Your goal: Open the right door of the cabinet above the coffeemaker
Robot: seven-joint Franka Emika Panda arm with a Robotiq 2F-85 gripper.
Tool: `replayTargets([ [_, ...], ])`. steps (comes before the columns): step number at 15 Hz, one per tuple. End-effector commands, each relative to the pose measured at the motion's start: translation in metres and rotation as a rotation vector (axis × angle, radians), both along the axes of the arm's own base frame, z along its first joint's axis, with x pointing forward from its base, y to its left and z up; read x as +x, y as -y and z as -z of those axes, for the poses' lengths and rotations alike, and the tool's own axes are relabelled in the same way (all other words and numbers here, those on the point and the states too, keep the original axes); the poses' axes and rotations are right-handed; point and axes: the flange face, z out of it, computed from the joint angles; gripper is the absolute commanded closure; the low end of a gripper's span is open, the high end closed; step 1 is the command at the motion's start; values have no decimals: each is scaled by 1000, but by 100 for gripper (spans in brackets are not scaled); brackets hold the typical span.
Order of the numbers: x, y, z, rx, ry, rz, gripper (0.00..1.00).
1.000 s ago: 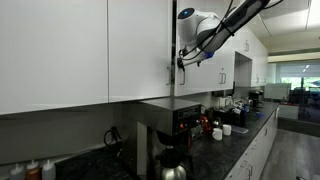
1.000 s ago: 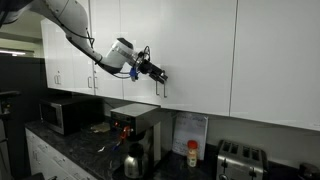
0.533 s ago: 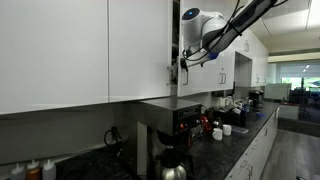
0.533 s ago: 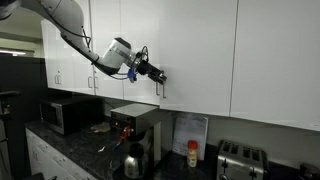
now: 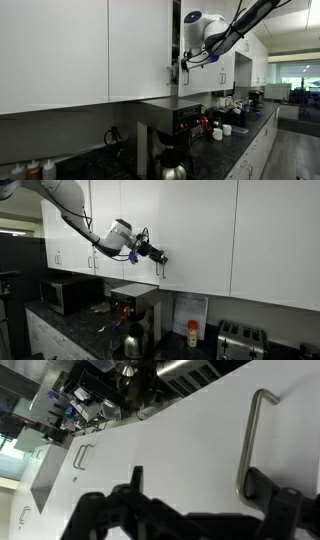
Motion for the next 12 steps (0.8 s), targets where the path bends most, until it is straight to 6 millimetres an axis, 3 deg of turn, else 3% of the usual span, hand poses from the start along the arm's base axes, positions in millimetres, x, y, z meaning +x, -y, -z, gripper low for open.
replayTargets([
  [1, -11, 54, 8, -56, -6, 82, 0],
  [12, -28, 58, 4, -77, 7, 95, 0],
])
